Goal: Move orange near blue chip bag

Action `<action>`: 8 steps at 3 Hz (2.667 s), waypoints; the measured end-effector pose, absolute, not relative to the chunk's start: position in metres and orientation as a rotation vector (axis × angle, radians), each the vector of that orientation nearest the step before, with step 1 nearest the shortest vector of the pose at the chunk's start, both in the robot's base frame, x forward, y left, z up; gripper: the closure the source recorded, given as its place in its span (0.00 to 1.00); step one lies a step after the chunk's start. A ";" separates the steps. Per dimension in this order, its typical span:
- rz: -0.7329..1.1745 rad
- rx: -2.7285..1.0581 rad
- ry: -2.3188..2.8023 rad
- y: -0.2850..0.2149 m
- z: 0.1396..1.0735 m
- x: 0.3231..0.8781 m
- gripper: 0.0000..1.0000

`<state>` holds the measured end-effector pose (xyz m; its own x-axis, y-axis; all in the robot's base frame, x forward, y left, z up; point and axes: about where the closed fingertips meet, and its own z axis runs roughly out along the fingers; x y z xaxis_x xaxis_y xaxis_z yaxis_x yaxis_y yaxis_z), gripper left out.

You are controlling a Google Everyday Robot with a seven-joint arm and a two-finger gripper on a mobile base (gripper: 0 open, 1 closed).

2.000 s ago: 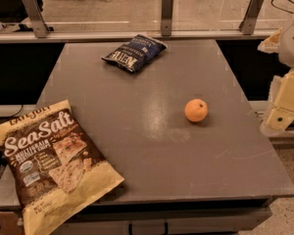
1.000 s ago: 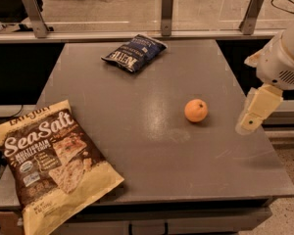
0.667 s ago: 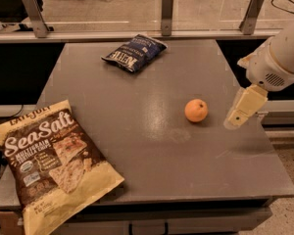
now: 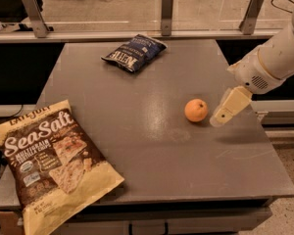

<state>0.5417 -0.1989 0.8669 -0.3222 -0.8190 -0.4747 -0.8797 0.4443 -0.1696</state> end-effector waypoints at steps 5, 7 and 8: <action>0.492 -1.373 2.095 -0.144 0.840 0.535 0.64; 0.361 -1.451 1.920 -0.146 0.945 0.538 1.00; 0.349 -1.445 1.904 -0.146 0.956 0.540 1.00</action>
Offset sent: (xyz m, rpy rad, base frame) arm -0.0014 0.0378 -0.0312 0.2048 0.0421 0.0290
